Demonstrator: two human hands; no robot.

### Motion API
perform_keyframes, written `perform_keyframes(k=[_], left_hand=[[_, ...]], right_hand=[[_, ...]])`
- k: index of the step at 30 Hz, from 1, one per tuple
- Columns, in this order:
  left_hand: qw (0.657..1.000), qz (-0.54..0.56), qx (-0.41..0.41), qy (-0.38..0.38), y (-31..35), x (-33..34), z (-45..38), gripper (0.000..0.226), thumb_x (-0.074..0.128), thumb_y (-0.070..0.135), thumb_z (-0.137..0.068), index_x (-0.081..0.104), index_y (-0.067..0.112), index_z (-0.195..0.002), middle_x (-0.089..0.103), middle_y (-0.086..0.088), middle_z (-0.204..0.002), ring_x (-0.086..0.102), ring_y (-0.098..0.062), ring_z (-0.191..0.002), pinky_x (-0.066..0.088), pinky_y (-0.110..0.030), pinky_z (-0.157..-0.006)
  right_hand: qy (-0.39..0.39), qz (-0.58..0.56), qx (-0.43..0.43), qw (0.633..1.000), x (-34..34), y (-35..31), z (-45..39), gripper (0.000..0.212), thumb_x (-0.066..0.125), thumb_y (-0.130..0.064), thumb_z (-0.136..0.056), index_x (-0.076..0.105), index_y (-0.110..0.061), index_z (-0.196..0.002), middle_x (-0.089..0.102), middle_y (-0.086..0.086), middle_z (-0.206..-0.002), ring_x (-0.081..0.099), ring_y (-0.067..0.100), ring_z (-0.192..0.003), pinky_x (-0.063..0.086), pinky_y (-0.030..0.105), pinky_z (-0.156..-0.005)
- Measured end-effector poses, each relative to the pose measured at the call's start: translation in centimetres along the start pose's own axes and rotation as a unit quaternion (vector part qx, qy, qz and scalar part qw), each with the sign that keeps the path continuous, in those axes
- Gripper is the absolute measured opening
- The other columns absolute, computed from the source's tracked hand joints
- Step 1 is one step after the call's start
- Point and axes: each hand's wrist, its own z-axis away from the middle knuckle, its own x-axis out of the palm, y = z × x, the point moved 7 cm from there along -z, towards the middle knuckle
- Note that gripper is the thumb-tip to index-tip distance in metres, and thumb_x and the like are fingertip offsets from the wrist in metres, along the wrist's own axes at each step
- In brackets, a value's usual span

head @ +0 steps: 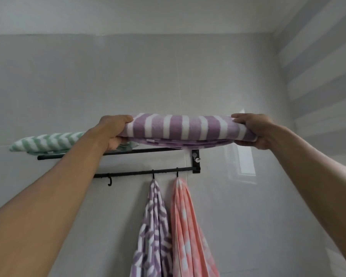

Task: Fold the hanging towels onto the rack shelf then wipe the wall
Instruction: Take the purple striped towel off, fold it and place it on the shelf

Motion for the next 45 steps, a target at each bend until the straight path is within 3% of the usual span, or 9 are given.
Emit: perform_keyframes(k=[13,20,29,32,35,38,39,42,45], left_hand=[[0.997,-0.071,-0.031,0.032,-2.1,3.2,-7.9,0.004,0.058,-0.009,-0.092,0.058,-0.007,-0.095,0.062,-0.031,-0.1,0.071,-0.034,-0.058,0.058,-0.044,-0.045],[0.976,-0.208,-0.057,0.025,-2.7,2.0,-8.9,0.024,0.05,-0.012,-0.095,0.055,-0.011,-0.118,0.062,-0.03,-0.105,0.072,-0.032,-0.057,0.057,-0.033,-0.044],[0.936,-0.339,-0.078,0.05,-1.8,1.0,-9.2,0.021,0.049,0.0,-0.098,0.058,-0.01,-0.114,0.069,-0.031,-0.099,0.074,-0.038,-0.069,0.062,-0.046,-0.056],[0.893,-0.442,-0.074,0.024,-3.2,5.3,-11.1,0.026,0.048,0.017,-0.102,0.06,-0.005,-0.11,0.075,-0.025,-0.086,0.075,-0.034,-0.071,0.061,-0.04,-0.062],[0.824,-0.563,-0.033,0.059,-2.4,6.6,-11.3,0.045,0.04,0.043,-0.105,0.056,0.001,-0.107,0.076,-0.02,-0.081,0.075,-0.032,-0.072,0.062,-0.043,-0.073],[0.616,-0.763,0.078,0.177,1.0,7.0,-10.7,0.054,0.039,0.059,-0.1,0.061,0.012,-0.115,0.069,-0.01,-0.111,0.067,-0.032,-0.102,0.047,-0.037,-0.086],[0.581,-0.783,0.106,0.196,1.8,7.5,-10.6,0.053,0.039,0.059,-0.1,0.062,0.014,-0.117,0.064,-0.009,-0.111,0.062,-0.032,-0.105,0.043,-0.037,-0.081],[0.652,-0.736,0.106,0.147,1.5,7.9,-11.7,0.061,0.034,0.059,-0.101,0.057,0.01,-0.129,0.058,-0.015,-0.127,0.055,-0.038,-0.119,0.042,-0.044,-0.086],[0.741,-0.669,0.061,0.01,-1.5,7.9,-14.0,0.068,0.025,0.059,-0.103,0.044,0.013,-0.15,0.036,-0.014,-0.159,0.036,-0.036,-0.143,0.029,-0.048,-0.117]], right_hand=[[-0.06,-0.049,0.047,0.996,5.1,4.1,-13.4,0.029,0.059,-0.013,-0.088,0.064,-0.01,-0.117,0.062,0.015,-0.123,0.065,0.028,-0.085,0.059,0.032,-0.055],[-0.058,-0.064,0.079,0.993,6.6,5.6,-14.4,0.022,0.051,-0.011,-0.081,0.058,-0.008,-0.102,0.057,0.018,-0.115,0.064,0.031,-0.082,0.059,0.031,-0.051],[-0.073,-0.069,0.086,0.991,7.4,4.6,-13.5,0.045,0.049,-0.023,-0.085,0.044,-0.006,-0.127,0.056,0.021,-0.119,0.07,0.04,-0.086,0.061,0.035,-0.054],[-0.042,-0.039,0.078,0.995,4.0,5.6,-15.4,0.046,0.047,-0.025,-0.086,0.042,-0.007,-0.128,0.055,0.022,-0.118,0.073,0.044,-0.086,0.063,0.043,-0.076],[-0.027,0.086,0.054,0.994,3.2,5.0,-15.3,0.051,0.043,-0.032,-0.085,0.049,-0.006,-0.129,0.06,0.023,-0.117,0.074,0.039,-0.082,0.062,0.042,-0.07],[0.017,0.203,-0.006,0.979,3.9,3.3,-14.8,0.051,0.045,-0.038,-0.083,0.054,-0.006,-0.121,0.06,0.015,-0.119,0.065,0.036,-0.093,0.054,0.039,-0.068],[0.036,0.229,-0.04,0.972,4.4,2.7,-14.6,0.047,0.046,-0.039,-0.084,0.054,-0.005,-0.116,0.059,0.014,-0.118,0.061,0.035,-0.095,0.052,0.04,-0.071],[0.062,0.333,-0.156,0.928,6.7,0.5,-13.3,0.04,0.044,-0.041,-0.083,0.057,-0.005,-0.095,0.062,0.011,-0.098,0.058,0.034,-0.089,0.051,0.045,-0.091],[0.012,0.418,-0.231,0.878,10.0,-0.6,-12.0,0.038,0.035,-0.042,-0.082,0.057,-0.01,-0.08,0.06,0.01,-0.089,0.057,0.033,-0.084,0.046,0.047,-0.091]])
